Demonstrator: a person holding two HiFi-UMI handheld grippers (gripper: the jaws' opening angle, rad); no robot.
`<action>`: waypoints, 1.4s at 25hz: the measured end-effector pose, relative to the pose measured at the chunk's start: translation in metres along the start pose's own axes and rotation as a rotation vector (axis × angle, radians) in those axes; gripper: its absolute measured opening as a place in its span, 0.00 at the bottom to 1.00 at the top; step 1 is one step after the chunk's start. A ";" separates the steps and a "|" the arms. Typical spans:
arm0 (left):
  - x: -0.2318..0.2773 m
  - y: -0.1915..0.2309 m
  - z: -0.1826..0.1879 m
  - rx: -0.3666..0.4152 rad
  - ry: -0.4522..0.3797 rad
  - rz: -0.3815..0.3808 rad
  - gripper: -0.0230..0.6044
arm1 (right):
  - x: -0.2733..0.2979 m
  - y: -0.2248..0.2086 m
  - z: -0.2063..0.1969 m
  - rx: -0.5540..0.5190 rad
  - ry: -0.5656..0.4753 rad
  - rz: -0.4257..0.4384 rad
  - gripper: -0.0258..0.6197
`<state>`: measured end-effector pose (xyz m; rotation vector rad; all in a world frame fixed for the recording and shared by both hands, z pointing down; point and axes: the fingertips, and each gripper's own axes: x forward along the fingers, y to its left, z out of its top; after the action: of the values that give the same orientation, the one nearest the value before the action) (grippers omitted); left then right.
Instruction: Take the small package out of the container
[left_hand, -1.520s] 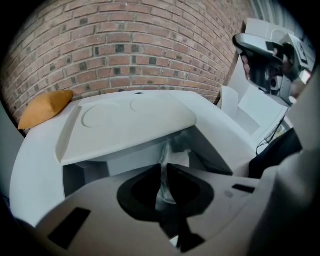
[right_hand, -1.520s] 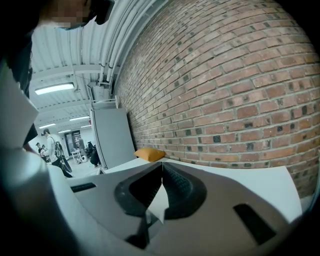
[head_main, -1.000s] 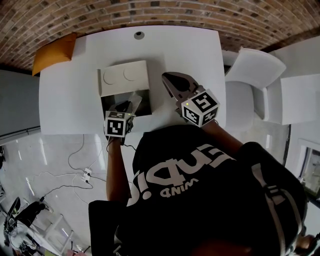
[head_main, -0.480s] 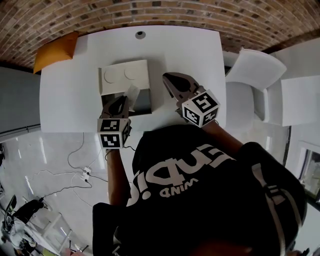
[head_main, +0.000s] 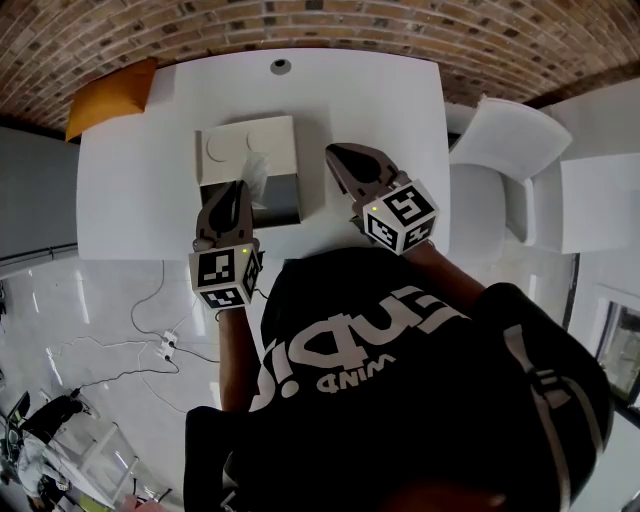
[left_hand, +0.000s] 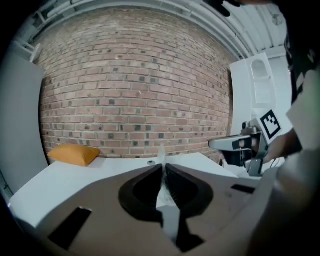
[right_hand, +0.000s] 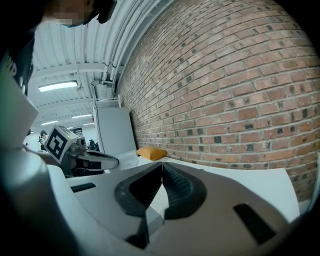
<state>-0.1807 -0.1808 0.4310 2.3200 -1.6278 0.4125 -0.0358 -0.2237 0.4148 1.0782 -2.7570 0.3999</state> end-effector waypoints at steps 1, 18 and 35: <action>-0.002 0.002 0.003 -0.011 -0.025 0.012 0.08 | 0.000 0.000 0.000 -0.001 -0.001 -0.001 0.04; -0.026 0.024 0.015 -0.105 -0.238 0.143 0.08 | -0.003 -0.003 -0.001 -0.005 -0.012 -0.017 0.04; -0.023 0.020 0.013 -0.116 -0.236 0.125 0.08 | -0.003 -0.002 0.000 -0.008 -0.022 -0.016 0.04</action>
<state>-0.2060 -0.1730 0.4113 2.2585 -1.8580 0.0671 -0.0325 -0.2236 0.4147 1.1084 -2.7649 0.3775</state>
